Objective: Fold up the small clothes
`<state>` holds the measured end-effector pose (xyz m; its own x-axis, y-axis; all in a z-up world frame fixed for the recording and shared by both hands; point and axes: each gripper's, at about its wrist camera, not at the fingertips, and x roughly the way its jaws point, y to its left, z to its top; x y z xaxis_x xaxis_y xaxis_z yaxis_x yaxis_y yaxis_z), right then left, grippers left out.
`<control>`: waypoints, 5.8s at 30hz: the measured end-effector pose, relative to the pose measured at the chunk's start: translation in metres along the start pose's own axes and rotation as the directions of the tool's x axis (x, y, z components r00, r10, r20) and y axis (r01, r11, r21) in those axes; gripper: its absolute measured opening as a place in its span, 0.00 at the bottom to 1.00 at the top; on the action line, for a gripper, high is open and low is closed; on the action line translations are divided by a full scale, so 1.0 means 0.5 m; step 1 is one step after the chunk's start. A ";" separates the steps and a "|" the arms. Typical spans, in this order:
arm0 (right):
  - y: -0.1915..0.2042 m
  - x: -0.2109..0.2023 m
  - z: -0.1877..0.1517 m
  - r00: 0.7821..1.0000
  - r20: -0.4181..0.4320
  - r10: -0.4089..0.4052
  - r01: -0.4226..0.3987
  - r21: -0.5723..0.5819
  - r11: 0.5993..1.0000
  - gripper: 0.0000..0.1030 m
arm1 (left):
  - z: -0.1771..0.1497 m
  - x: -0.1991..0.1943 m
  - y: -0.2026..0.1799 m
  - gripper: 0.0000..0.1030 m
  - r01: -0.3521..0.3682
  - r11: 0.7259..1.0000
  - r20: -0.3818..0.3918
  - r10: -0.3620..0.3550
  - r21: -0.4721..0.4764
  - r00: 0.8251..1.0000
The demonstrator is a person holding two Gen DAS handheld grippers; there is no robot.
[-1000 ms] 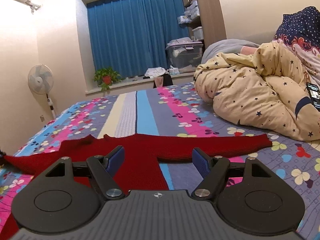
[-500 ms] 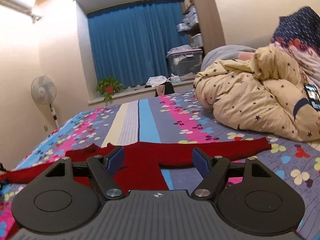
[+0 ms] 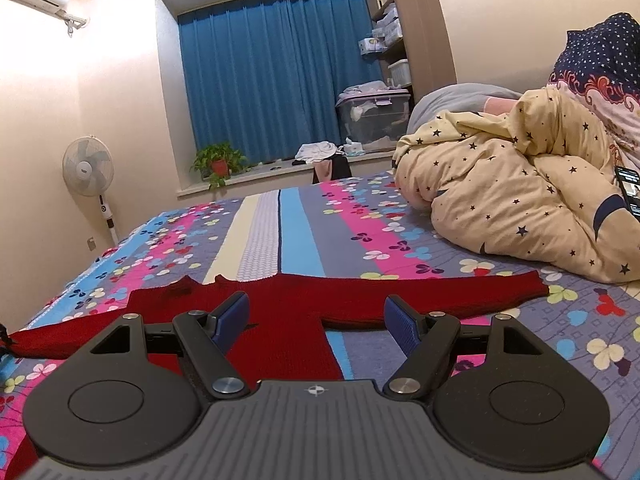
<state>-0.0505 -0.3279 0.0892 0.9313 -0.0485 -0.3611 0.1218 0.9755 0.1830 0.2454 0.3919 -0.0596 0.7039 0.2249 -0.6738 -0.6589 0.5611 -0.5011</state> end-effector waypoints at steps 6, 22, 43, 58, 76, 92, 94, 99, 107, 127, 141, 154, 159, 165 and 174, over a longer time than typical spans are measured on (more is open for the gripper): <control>0.002 0.009 -0.001 1.000 -0.007 -0.007 0.007 -0.005 1.000 0.74 | -0.165 -0.176 -0.313 0.13 0.184 0.858 0.158 -0.291 0.480 0.944; 0.052 0.068 -0.015 0.987 -0.121 -0.103 0.090 -0.110 0.990 0.45 | -0.277 -0.306 -0.416 0.74 0.380 0.699 -0.190 -0.337 0.606 0.922; 0.171 0.143 -0.032 0.972 -0.231 0.032 -0.089 -0.243 0.966 0.40 | -0.368 -0.179 -0.331 0.77 0.112 0.655 -0.145 -0.004 0.747 0.989; 0.364 0.508 -0.078 0.895 -0.444 0.050 -0.056 0.001 0.998 0.60 | -0.272 -0.151 -0.293 0.78 0.074 0.790 -0.157 0.029 0.609 0.987; 0.358 0.568 0.063 0.988 -0.127 -0.086 0.088 0.008 0.996 0.00 | -0.213 -0.153 -0.277 0.78 0.077 0.856 -0.174 0.015 0.511 0.985; 0.225 0.646 -0.056 0.884 -0.435 -0.171 0.177 -0.029 0.984 0.27 | -0.259 -0.147 -0.303 0.78 0.099 0.802 -0.195 0.022 0.589 0.980; 0.207 0.663 -0.081 0.837 -0.515 -0.184 0.202 -0.021 0.979 0.31 | -0.264 -0.146 -0.305 0.78 0.102 0.791 -0.194 0.022 0.603 0.981; 0.185 0.574 -0.047 0.884 -0.443 -0.151 0.176 0.017 0.984 0.35 | -0.282 -0.144 -0.312 0.78 0.111 0.764 -0.192 0.017 0.635 0.981; 0.089 0.356 -0.034 0.908 -0.417 -0.034 0.054 0.036 0.998 0.49 | -0.401 -0.189 -0.353 0.78 0.254 0.588 -0.209 -0.144 0.768 0.967; -0.081 0.134 -0.075 0.911 -0.410 0.032 0.018 0.118 0.993 0.50 | -0.602 -0.497 -0.264 0.76 0.341 0.306 -0.261 -0.274 0.889 0.926; -0.168 0.128 -0.052 0.946 -0.308 -0.098 0.170 0.215 0.962 0.50 | -0.464 -0.543 -0.151 0.82 0.364 0.480 -0.196 -0.365 0.798 0.910; -0.232 0.190 -0.066 0.919 -0.366 -0.144 0.257 0.281 0.924 0.50 | -0.457 -0.406 -0.190 0.75 0.154 0.539 -0.108 -0.116 0.828 0.987; -0.231 0.197 -0.062 0.924 -0.355 -0.140 0.242 0.262 0.934 0.50 | -0.474 -0.411 -0.189 0.77 0.159 0.510 -0.107 -0.131 0.845 0.986; -0.253 0.210 -0.054 0.930 -0.341 -0.135 0.246 0.308 0.919 0.15 | -0.470 -0.405 -0.187 0.77 0.143 0.516 -0.096 -0.117 0.844 0.988; -0.310 0.249 -0.046 0.935 -0.307 -0.176 0.301 0.424 0.854 0.15 | -0.476 -0.403 -0.190 0.77 0.139 0.503 -0.096 -0.111 0.853 0.989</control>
<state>0.0385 -0.4803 -0.0052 0.7438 -0.1515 -0.6510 0.5295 0.7279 0.4357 0.1030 0.1039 -0.0054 0.7438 0.0843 -0.6631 -0.0073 0.9930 0.1180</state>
